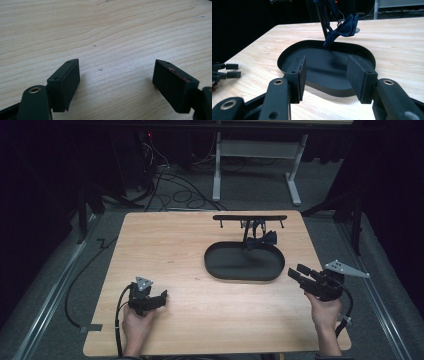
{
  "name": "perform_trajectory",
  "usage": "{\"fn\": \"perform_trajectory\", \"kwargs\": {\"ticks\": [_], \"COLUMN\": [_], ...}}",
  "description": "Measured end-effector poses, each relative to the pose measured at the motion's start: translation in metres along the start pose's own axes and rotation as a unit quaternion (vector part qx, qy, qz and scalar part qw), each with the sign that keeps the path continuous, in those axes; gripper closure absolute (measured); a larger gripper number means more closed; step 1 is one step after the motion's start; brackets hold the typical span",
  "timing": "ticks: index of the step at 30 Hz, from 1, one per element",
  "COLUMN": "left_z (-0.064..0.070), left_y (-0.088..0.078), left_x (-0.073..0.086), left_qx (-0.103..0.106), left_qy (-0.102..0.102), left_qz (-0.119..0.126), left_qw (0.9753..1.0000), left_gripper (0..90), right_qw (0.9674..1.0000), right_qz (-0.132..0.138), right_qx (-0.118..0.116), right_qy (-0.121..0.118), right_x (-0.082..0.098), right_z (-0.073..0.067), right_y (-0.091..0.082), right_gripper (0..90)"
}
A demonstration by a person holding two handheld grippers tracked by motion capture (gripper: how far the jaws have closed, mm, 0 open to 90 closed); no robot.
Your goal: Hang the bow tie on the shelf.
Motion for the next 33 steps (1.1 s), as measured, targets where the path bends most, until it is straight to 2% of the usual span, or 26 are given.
{"fn": "perform_trajectory", "kwargs": {"ticks": [18, 33], "left_z": [0.000, 0.000], "left_y": [0.000, 0.000], "left_x": [0.000, 0.000], "left_qx": [0.000, 0.000], "left_qy": [0.000, 0.000], "left_qz": [0.000, 0.000], "left_qw": [1.0000, 1.0000], "left_gripper": [22.3, 22.3], "right_qw": [0.9998, 0.9987], "right_qz": [-0.009, -0.038], "right_qx": [-0.014, -0.030], "right_qy": [0.011, 0.019], "right_x": [0.017, 0.037], "right_z": [-0.004, -0.014], "right_y": [0.006, 0.025], "right_gripper": [51.8, 51.8]}}
Point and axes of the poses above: each handheld gripper's, and its own axes: y roughly forward along the jaws, x roughly out of its underside, z roughly to its right, the point moved 3 cm from there along y, roughly forward along the jaws, and after that the axes turned 3 degrees about x, right-handed, at the moved point
